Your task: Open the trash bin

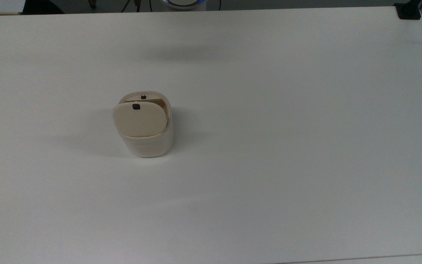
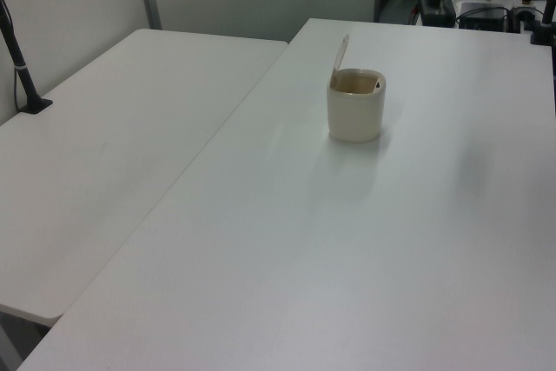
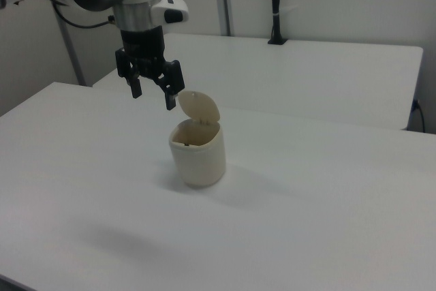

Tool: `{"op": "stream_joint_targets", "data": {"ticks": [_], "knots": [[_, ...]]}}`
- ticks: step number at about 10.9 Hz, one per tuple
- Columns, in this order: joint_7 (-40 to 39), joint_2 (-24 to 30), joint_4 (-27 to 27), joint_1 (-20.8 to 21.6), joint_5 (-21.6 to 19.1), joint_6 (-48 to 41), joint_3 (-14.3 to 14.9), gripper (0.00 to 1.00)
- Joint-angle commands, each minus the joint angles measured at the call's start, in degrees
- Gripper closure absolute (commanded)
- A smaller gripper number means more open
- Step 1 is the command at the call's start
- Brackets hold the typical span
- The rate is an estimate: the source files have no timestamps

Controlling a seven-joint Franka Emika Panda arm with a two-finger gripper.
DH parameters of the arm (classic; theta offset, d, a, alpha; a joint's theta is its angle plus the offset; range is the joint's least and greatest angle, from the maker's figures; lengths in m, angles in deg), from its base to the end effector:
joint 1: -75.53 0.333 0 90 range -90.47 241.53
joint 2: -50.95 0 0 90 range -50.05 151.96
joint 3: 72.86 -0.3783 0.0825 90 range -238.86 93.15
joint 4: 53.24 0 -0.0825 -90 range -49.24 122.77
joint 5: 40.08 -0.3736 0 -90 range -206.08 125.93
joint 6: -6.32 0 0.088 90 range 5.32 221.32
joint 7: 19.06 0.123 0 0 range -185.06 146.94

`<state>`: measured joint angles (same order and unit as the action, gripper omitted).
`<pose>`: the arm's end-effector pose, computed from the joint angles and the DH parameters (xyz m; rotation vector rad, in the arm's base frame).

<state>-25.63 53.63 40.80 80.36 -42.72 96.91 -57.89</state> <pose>0.5191 -0.0910 0.6635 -3.0803 0.0967 0.0099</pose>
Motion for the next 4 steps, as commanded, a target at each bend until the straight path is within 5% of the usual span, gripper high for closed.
{"op": "stream_joint_targets", "data": {"ticks": [1, 4], "knots": [[1.48, 0.93, 0.53, 0.18, 0.53, -0.15, -0.20, 0.00], [1.56, 0.93, 0.53, -0.44, 0.36, -0.15, -0.20, 0.00]]}}
